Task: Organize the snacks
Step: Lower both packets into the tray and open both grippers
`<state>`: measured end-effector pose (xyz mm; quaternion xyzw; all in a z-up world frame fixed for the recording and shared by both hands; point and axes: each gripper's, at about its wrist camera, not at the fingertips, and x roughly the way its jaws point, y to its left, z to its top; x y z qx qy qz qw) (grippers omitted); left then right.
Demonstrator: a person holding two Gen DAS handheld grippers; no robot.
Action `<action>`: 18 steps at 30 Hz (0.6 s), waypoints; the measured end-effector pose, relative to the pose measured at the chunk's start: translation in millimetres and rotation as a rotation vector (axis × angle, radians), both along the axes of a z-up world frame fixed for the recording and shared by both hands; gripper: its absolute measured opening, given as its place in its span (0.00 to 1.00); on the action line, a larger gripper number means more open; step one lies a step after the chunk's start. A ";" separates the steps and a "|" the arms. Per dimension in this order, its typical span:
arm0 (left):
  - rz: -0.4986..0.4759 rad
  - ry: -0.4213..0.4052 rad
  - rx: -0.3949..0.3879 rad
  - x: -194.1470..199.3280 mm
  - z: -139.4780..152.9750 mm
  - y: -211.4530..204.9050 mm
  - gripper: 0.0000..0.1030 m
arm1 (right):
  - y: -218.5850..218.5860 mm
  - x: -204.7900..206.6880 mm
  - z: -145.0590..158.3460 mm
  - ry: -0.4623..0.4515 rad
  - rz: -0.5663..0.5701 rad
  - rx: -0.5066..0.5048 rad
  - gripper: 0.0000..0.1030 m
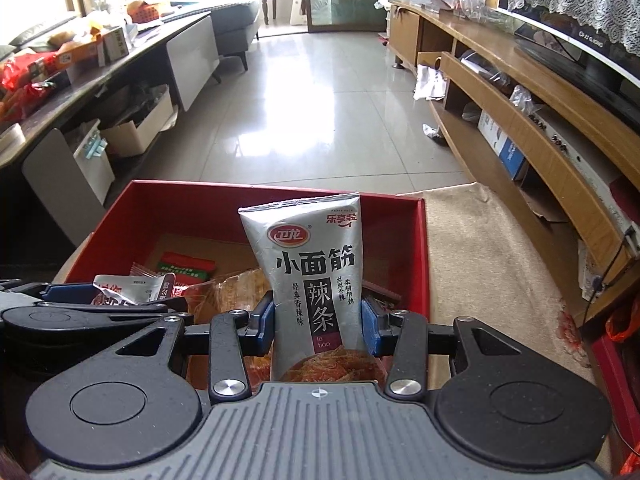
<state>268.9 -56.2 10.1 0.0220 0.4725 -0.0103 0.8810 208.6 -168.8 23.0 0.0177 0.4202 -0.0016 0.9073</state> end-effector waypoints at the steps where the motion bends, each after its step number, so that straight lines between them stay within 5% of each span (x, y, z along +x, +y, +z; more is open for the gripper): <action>1: 0.002 0.000 0.009 1.3 -1.5 0.1 0.74 | 0.6 1.3 -2.3 0.002 0.002 0.005 0.50; 18: -0.003 0.007 0.027 8.3 -6.6 2.1 0.75 | 0.2 9.3 -12.0 -0.010 -0.006 -0.014 0.58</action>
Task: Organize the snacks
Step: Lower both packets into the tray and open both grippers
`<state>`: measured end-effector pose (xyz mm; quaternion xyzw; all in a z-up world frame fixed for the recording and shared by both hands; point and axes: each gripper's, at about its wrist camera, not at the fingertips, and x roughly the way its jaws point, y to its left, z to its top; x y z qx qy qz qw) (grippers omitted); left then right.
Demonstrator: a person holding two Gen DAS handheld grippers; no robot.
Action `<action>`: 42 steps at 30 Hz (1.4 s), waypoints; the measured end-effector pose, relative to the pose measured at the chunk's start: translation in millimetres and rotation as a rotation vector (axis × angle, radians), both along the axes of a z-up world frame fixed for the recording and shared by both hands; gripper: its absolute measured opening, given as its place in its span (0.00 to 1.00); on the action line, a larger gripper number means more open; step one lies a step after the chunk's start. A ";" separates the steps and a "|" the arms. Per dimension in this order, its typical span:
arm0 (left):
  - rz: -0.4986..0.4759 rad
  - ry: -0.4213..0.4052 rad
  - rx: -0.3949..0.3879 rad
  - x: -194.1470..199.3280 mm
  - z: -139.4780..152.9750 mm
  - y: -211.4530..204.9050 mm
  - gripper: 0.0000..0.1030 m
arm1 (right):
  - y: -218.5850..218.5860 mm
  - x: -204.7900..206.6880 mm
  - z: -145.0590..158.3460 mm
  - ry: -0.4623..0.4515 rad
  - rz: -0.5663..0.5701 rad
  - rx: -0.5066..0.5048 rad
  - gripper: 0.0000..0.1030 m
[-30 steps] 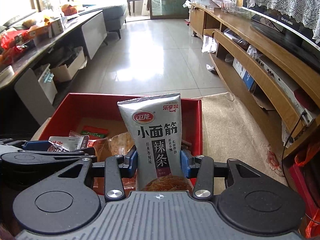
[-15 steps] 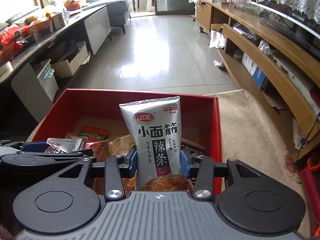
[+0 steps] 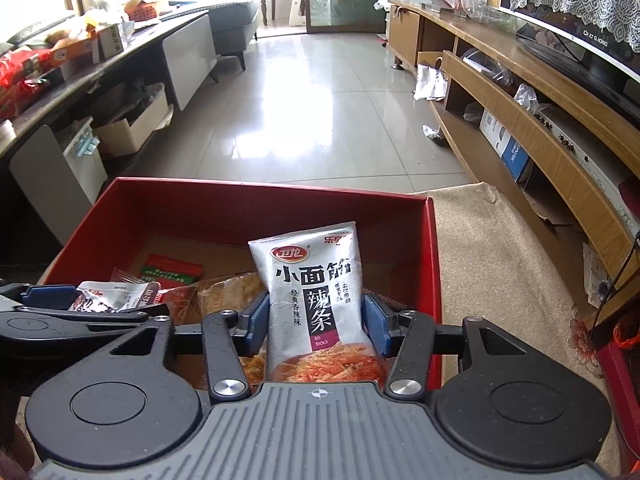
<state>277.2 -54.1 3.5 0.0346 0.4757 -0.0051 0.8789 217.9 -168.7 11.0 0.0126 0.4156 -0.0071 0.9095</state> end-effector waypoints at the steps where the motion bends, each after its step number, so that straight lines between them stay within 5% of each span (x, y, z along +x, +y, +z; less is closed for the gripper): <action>1: 0.002 0.001 -0.001 0.2 0.2 0.7 0.75 | 0.1 0.1 0.4 0.000 0.001 0.001 0.58; 42: -0.046 -0.058 -0.080 -53.4 44.9 8.7 0.75 | -5.7 -43.9 43.5 -0.076 -0.016 -0.028 0.69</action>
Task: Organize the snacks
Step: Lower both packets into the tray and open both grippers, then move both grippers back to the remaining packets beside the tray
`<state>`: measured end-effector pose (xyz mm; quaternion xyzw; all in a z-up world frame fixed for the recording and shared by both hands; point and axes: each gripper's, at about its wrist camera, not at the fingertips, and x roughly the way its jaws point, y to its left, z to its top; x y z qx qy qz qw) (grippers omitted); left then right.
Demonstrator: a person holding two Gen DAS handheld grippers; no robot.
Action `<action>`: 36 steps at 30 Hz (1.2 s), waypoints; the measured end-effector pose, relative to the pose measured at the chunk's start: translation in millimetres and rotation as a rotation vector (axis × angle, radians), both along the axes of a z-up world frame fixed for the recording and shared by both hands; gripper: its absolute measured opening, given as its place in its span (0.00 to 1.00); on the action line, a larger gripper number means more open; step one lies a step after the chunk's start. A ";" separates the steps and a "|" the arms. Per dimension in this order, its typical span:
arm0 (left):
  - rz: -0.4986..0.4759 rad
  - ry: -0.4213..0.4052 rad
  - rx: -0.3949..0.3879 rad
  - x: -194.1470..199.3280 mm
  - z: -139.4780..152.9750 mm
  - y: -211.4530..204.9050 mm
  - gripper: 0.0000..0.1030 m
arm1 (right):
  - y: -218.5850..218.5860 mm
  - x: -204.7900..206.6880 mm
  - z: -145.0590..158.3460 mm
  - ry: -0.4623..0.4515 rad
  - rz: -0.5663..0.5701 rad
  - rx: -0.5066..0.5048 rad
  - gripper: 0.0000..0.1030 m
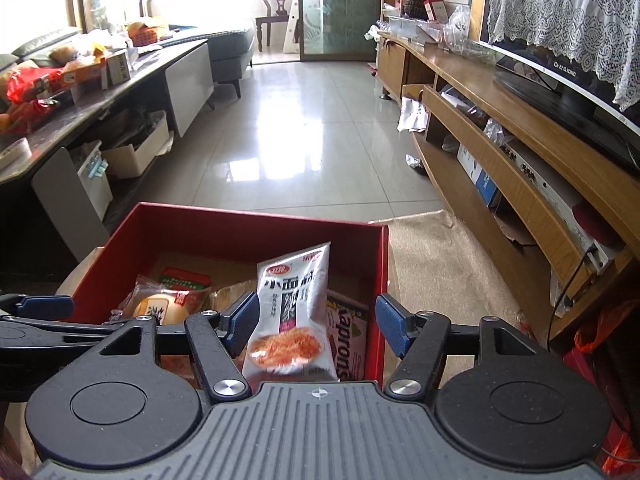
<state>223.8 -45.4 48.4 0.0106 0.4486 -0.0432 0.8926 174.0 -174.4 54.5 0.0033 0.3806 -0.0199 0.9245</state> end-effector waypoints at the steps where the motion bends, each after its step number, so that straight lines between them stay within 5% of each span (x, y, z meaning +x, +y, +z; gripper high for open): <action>1: -0.003 0.001 -0.002 -2.7 0.3 0.3 0.75 | -0.7 -2.6 -0.2 0.002 -0.001 0.002 0.69; 16: -0.073 0.064 -0.046 -47.6 -11.1 -3.5 0.75 | -8.9 -45.5 -8.8 0.064 -0.003 -0.027 0.72; 29: -0.145 0.187 -0.028 -77.9 -50.8 -35.7 0.75 | -44.6 -68.2 -26.4 0.171 -0.065 -0.002 0.73; 36: -0.125 0.287 -0.092 -75.4 -68.4 -43.4 0.76 | -66.3 -75.6 -35.8 0.209 -0.105 0.032 0.74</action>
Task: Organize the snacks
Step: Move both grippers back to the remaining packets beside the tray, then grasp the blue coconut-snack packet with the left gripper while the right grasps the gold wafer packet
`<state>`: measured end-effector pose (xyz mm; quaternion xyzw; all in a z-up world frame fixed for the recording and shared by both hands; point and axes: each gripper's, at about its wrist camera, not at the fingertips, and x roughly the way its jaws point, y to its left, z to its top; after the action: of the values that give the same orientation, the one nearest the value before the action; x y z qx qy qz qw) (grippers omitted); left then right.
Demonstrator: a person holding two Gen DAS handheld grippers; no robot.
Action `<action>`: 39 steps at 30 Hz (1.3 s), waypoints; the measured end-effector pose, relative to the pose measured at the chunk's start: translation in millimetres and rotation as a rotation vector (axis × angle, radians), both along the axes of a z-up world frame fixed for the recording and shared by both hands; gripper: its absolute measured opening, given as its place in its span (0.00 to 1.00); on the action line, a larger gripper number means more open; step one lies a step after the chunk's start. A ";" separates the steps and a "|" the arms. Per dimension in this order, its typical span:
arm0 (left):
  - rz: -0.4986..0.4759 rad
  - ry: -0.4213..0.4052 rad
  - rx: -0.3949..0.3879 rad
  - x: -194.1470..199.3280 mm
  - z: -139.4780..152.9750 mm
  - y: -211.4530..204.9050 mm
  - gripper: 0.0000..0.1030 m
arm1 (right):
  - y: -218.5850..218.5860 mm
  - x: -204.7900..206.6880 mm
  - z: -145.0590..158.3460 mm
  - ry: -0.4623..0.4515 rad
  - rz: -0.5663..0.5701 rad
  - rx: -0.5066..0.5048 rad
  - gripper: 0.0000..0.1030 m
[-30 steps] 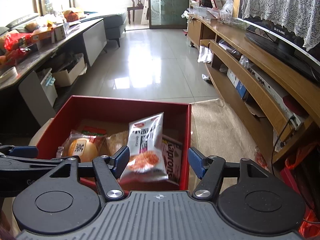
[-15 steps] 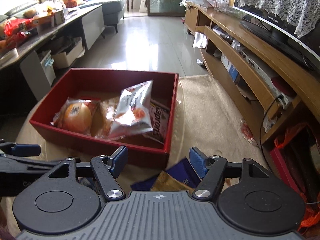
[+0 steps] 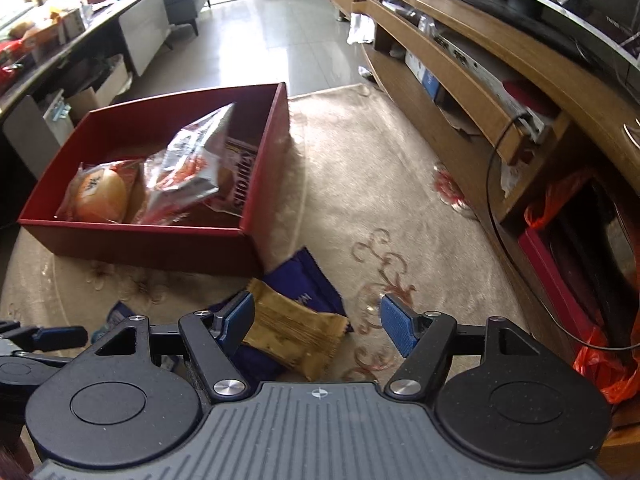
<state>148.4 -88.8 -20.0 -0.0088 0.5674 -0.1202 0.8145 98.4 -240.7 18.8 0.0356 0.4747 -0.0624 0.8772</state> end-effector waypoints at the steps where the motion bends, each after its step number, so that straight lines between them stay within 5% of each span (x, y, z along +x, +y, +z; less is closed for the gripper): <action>1: 0.003 0.015 -0.006 0.5 -2.6 -0.7 0.76 | -1.7 -1.2 0.3 0.000 0.000 0.002 0.74; 15: -0.011 -0.041 0.127 4.6 -23.5 -16.9 0.85 | -10.1 -5.0 3.2 -0.005 0.017 0.017 0.74; 21: 0.023 -0.046 0.123 9.1 -17.0 -5.2 0.84 | -11.4 -4.2 2.6 0.004 0.017 0.021 0.76; 25: 0.010 0.014 0.032 6.6 -17.4 -2.3 0.84 | -5.2 -2.9 3.9 0.003 0.029 0.016 0.76; 39: -0.114 -0.045 0.149 -3.9 -30.4 -44.8 0.92 | -5.2 1.2 -1.9 0.033 0.033 0.041 0.76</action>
<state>144.5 -133.6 -50.5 0.0867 0.5558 -0.1240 0.8174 99.6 -245.9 16.9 0.0447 0.4907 -0.0390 0.8693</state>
